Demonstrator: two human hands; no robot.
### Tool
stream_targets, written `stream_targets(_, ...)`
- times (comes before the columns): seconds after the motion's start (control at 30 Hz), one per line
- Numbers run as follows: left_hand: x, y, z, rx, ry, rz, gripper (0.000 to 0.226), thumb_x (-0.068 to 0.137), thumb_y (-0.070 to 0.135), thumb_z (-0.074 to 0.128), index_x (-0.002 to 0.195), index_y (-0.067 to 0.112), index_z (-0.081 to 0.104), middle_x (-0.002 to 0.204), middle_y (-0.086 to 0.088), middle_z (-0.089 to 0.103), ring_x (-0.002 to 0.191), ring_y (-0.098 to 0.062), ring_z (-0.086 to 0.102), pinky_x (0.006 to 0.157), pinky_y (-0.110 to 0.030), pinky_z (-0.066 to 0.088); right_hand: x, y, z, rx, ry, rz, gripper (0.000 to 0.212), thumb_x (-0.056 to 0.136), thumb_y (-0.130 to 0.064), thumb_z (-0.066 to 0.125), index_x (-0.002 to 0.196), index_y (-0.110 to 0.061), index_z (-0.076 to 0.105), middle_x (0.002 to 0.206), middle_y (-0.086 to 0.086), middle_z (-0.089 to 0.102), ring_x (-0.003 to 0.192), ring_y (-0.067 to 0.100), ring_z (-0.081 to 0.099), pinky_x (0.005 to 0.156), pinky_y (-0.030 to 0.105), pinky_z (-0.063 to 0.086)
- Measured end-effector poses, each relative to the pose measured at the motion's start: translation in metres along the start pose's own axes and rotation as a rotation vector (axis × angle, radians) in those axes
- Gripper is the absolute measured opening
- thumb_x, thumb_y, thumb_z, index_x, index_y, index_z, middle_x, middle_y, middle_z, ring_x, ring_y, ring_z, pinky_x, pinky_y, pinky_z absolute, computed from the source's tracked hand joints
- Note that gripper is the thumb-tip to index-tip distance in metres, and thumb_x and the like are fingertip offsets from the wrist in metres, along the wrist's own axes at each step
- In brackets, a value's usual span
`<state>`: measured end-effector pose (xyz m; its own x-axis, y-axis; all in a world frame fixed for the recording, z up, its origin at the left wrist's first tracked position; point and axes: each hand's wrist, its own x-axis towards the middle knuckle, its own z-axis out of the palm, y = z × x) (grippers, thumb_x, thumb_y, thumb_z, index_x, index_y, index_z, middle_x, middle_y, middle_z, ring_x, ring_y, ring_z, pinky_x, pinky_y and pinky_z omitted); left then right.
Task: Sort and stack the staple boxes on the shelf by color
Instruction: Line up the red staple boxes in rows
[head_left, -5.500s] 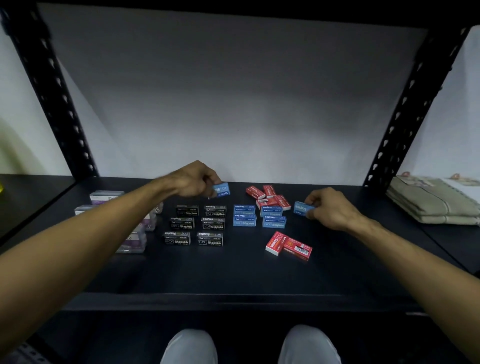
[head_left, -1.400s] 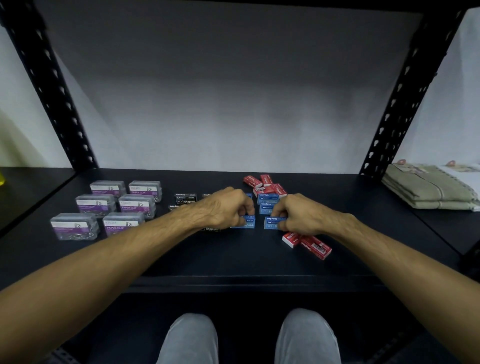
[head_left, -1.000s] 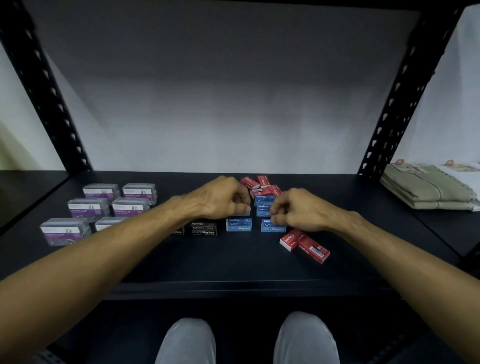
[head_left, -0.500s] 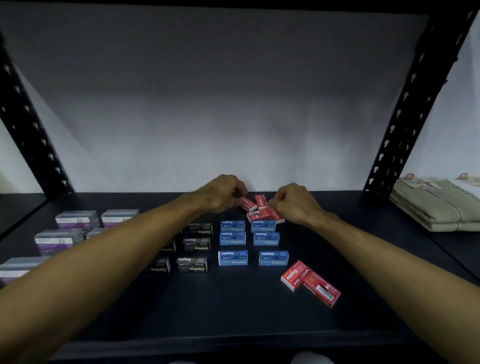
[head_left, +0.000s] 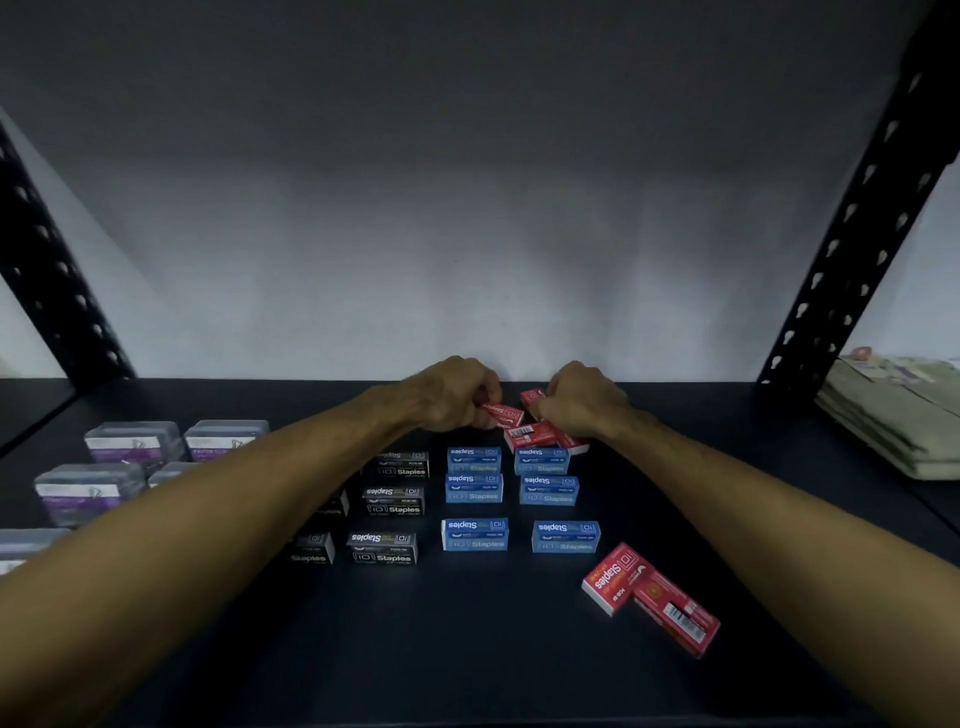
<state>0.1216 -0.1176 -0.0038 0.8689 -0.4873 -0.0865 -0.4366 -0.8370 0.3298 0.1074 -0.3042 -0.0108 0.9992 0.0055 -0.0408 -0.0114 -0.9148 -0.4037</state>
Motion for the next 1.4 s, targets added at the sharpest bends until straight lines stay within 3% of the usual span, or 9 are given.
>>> stream_targets(0.1, -0.005, 0.0, 0.001, -0.033, -0.015, -0.013, 0.041, 0.085, 0.028, 0.073, 0.122, 0.014, 0.061, 0.097, 0.006, 0.059, 0.095, -0.016, 0.058, 0.078, -0.025, 0.04, -0.001, -0.002, -0.001, 0.025, -0.008, -0.048, 0.032, 0.086, -0.038, 0.069, 0.104, -0.011, 0.066, 0.089, 0.003, 0.068, 0.079, 0.019, 0.068, 0.076, 0.037, 0.058)
stream_targets(0.2, -0.008, 0.0, 0.002, -0.071, -0.026, -0.022, 0.03, 0.083, 0.027, 0.076, 0.11, 0.017, 0.068, 0.09, 0.009, 0.062, 0.09, -0.014, 0.059, 0.077, -0.024, 0.042, -0.004, -0.006, 0.001, 0.097, 0.024, -0.115, 0.023, 0.085, -0.028, 0.073, 0.102, -0.017, 0.062, 0.103, 0.004, 0.068, 0.086, 0.019, 0.067, 0.079, 0.038, 0.057)
stream_targets(0.47, -0.022, 0.008, -0.013, -0.284, 0.081, -0.045, 0.026, 0.075, 0.01, 0.081, 0.091, 0.02, 0.062, 0.093, 0.003, 0.066, 0.09, -0.018, 0.063, 0.081, -0.029, 0.049, -0.03, 0.002, -0.029, 0.319, 0.05, -0.164, 0.029, 0.088, -0.013, 0.07, 0.116, -0.014, 0.061, 0.104, 0.001, 0.063, 0.086, 0.012, 0.06, 0.062, 0.023, 0.046)
stream_targets(0.7, -0.03, 0.059, -0.02, -0.429, 0.061, 0.034, 0.031, 0.079, 0.012, 0.079, 0.103, 0.021, 0.061, 0.092, -0.003, 0.069, 0.087, -0.018, 0.066, 0.079, -0.03, 0.05, -0.063, 0.036, -0.06, 0.259, 0.04, -0.159, 0.024, 0.086, -0.014, 0.072, 0.11, -0.016, 0.068, 0.103, 0.001, 0.068, 0.093, 0.014, 0.063, 0.079, 0.027, 0.048)
stream_targets(0.83, -0.026, 0.093, -0.013, -0.457, 0.035, 0.058, 0.032, 0.075, 0.01, 0.081, 0.094, 0.02, 0.057, 0.089, -0.004, 0.072, 0.082, -0.021, 0.069, 0.079, -0.036, 0.054, -0.081, 0.063, -0.071, 0.182, 0.015, -0.121, 0.021, 0.086, -0.011, 0.071, 0.104, -0.02, 0.068, 0.097, -0.003, 0.067, 0.089, 0.011, 0.062, 0.076, 0.025, 0.046)
stream_targets(0.97, -0.024, 0.126, -0.003, -0.496, -0.01, 0.106, 0.035, 0.079, 0.005, 0.078, 0.103, 0.018, 0.058, 0.086, -0.004, 0.072, 0.073, -0.016, 0.071, 0.066, -0.031, 0.058, -0.094, 0.093, -0.078, 0.11, -0.021, -0.086, 0.023, 0.085, -0.01, 0.072, 0.105, -0.021, 0.069, 0.097, -0.005, 0.068, 0.089, 0.009, 0.063, 0.075, 0.021, 0.047)
stream_targets(1.1, -0.015, 0.147, 0.015, -0.411, 0.005, 0.112, 0.032, 0.078, 0.003, 0.077, 0.104, 0.015, 0.062, 0.091, -0.006, 0.069, 0.081, -0.017, 0.068, 0.073, -0.029, 0.057, -0.104, 0.116, -0.076, 0.078, -0.034, -0.05, 0.024, 0.085, -0.009, 0.07, 0.103, -0.024, 0.069, 0.097, -0.006, 0.067, 0.088, 0.007, 0.063, 0.076, 0.021, 0.049)
stream_targets(1.23, -0.007, 0.155, 0.037, -0.327, 0.021, 0.104, 0.032, 0.078, 0.004, 0.077, 0.1, 0.02, 0.059, 0.087, 0.005, 0.061, 0.073, -0.008, 0.059, 0.063, -0.021, 0.047, -0.109, 0.131, -0.067, 0.061, -0.056, -0.048, 0.023, 0.086, -0.009, 0.069, 0.103, -0.025, 0.069, 0.099, -0.005, 0.067, 0.089, 0.007, 0.063, 0.08, 0.024, 0.051)
stream_targets(1.4, -0.004, 0.155, 0.048, -0.251, 0.03, 0.124, 0.035, 0.079, 0.006, 0.076, 0.106, 0.022, 0.061, 0.092, 0.005, 0.063, 0.08, -0.011, 0.063, 0.07, -0.026, 0.054, -0.111, 0.14, -0.061, 0.086, -0.057, -0.067, 0.031, 0.085, -0.008, 0.07, 0.113, -0.023, 0.068, 0.106, -0.004, 0.067, 0.094, 0.009, 0.062, 0.085, 0.024, 0.049)
